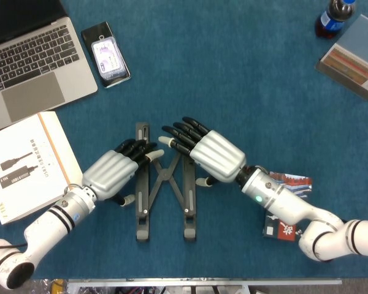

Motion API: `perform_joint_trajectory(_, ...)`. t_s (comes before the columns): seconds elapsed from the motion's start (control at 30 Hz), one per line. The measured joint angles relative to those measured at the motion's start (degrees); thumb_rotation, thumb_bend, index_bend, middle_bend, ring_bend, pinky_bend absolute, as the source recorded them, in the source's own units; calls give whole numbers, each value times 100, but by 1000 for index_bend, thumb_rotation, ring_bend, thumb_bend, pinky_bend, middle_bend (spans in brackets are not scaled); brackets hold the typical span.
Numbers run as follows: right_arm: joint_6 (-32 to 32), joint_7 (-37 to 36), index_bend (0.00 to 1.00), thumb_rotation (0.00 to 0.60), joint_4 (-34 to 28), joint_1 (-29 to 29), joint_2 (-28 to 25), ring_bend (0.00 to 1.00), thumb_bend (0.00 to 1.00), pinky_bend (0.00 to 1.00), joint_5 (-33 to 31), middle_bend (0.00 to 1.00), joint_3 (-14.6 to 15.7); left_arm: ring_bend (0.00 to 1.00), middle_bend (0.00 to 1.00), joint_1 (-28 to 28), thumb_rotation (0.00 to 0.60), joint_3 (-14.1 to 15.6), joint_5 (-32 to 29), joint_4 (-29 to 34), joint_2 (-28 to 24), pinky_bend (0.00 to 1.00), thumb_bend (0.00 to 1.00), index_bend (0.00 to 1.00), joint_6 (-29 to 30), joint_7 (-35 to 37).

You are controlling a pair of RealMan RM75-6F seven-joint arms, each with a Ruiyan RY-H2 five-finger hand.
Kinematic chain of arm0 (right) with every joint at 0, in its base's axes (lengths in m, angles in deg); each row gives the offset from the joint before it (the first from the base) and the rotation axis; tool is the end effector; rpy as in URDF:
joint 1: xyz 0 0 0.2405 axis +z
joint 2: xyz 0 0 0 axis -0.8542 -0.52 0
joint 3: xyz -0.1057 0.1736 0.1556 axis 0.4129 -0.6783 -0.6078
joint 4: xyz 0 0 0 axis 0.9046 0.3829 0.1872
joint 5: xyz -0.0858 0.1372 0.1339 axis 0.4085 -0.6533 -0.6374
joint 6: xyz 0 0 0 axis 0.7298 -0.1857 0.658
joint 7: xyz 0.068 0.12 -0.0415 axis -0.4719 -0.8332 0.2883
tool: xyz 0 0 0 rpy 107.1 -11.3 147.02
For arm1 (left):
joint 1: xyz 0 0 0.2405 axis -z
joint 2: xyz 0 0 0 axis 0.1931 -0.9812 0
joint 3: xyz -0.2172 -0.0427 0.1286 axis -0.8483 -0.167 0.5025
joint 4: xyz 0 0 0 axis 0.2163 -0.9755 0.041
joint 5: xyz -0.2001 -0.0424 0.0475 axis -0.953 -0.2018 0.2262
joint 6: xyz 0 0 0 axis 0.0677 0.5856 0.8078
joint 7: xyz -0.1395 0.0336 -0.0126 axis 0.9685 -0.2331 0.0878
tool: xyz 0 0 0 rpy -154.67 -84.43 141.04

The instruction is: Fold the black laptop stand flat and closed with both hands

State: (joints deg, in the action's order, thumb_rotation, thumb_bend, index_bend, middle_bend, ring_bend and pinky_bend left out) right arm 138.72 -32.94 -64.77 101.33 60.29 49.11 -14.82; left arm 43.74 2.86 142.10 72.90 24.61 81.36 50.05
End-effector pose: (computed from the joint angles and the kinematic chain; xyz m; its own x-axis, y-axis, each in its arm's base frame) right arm -0.0988 -0.2647 -0.1418 0.4383 -0.2839 0.8528 -0.6809 -0.7243 0.1088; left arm -0.2070 0.2276 -0.0435 0.4781 0.5433 0.6901 0.8428 -0.5049 -0.1865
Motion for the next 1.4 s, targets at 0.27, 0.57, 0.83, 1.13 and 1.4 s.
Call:
perform_joint_trajectory(0.27, 134, -160, 0, 600, 224, 17, 136, 0, 14, 0, 60, 0, 2, 0, 0, 17, 600, 1, -8, 39, -29, 0, 246, 0, -66, 352)
perform_joint_trajectory(0.57, 187, -338, 0, 600, 343, 52, 184, 0, 14, 0, 94, 0, 14, 0, 0, 61, 600, -5, 33, 85, -101, 0, 246, 0, -117, 583)
perform_joint_trajectory(0.83, 36, -349, 0, 600, -195, 128, -287, 0, 14, 0, 44, 0, -13, 0, 0, 66, 600, 9, -11, 268, -272, 0, 246, 0, -100, 354)
perform_joint_trajectory(1.13, -496, -444, 0, 600, -913, 394, -1065, 0, 14, 0, -73, 0, -71, 0, 0, -25, 600, -57, -42, 584, -570, 0, 246, 0, 268, -65)
perform_joint_trajectory(1.4, -887, -742, 0, 600, -1609, 691, -1829, 0, 12, 0, -141, 0, -171, 0, 0, -209, 600, -205, -143, 918, -961, 0, 246, 0, 786, -520)
